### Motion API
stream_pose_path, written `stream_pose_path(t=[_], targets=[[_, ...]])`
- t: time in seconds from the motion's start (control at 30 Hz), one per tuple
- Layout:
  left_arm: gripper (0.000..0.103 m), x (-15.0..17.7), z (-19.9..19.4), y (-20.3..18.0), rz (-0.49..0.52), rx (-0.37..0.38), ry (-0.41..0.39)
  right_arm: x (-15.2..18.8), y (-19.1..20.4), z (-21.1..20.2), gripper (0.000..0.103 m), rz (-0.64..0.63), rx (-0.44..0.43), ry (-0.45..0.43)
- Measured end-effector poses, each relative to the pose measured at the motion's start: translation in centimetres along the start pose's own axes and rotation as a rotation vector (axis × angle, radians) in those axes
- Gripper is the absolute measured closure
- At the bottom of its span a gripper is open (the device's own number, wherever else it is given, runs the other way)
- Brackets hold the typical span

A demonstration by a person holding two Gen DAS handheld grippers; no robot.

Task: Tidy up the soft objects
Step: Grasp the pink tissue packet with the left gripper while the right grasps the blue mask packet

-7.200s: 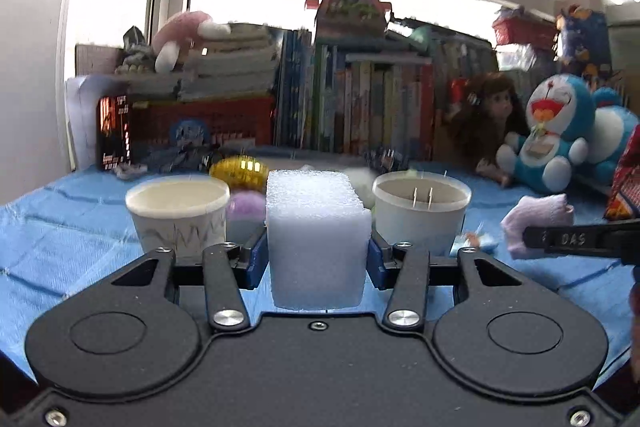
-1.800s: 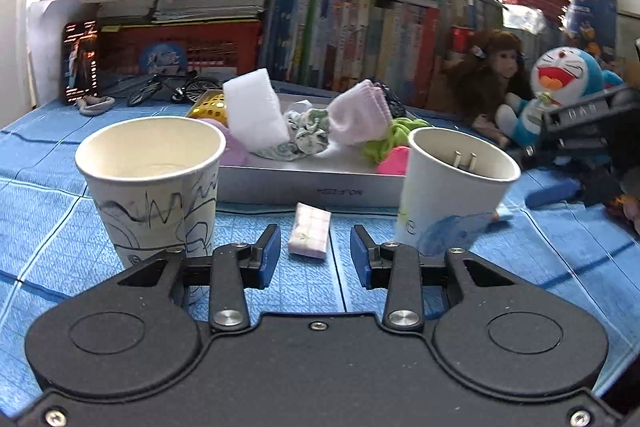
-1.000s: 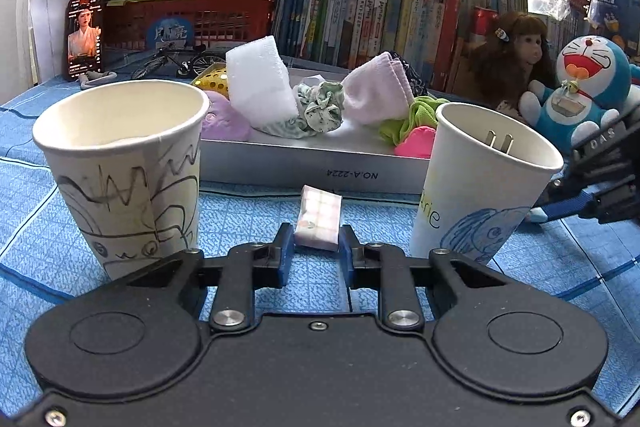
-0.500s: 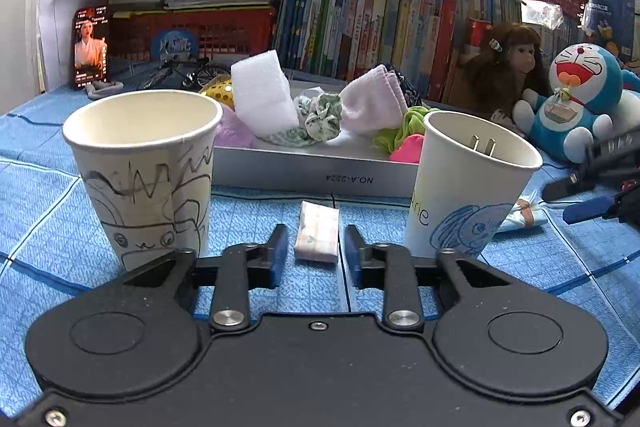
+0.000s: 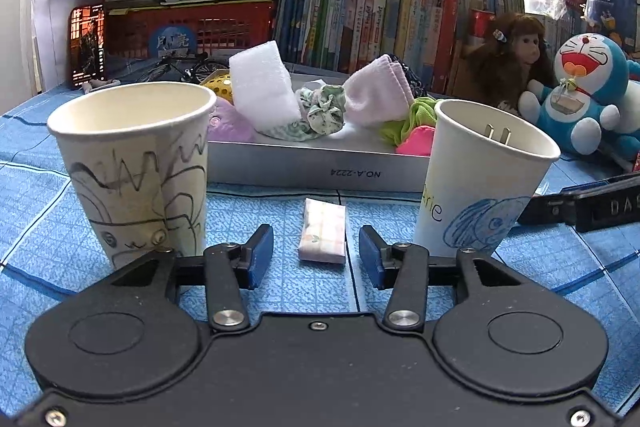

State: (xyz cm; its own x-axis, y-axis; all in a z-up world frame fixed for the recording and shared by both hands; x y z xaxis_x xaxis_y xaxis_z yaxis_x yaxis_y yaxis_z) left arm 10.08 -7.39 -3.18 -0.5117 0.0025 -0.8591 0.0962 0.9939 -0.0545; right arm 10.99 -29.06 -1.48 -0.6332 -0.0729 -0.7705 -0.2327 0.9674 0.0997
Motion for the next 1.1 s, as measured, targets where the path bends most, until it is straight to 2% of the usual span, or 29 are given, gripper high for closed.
stream_pose_path(t=[0.23, 0.5, 0.97, 1.1], targets=[[0.056, 0.1, 0.2, -0.2, 0.012, 0.002, -0.005, 0.2, 1.1, 1.0, 0.005, -0.043, 0.030, -0.002], [0.062, 0.2, 0.4, -0.5, 0.028, 0.007, -0.007, 0.5, 1.2, 2.2, 0.005, -0.054, 0.054, 0.009], [0.063, 0.1, 0.6, -0.5, 0.033, 0.008, -0.006, 0.8, 1.3, 2.6, 0.005, -0.047, 0.077, -0.003], [0.073, 0.0, 0.6, -0.4, 0.029, 0.010, -0.001, 1.0, 1.3, 2.4, 0.006, -0.048, 0.075, -0.013]])
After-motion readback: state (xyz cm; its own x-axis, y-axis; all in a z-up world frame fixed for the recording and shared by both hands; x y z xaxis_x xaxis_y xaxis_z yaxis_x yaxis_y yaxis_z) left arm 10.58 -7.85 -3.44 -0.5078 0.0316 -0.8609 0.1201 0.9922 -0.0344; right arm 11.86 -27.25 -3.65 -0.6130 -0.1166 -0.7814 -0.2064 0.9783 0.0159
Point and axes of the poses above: each gripper's, at about its wrist camera, not at the fingertips, and z roughly the way its jaws point, y to its left, x to its underside, the point moved 4 cm from there along z, roughly the way its jaws point, and after that the axes turned 3 degrees about -x, right-handed, at the moved point
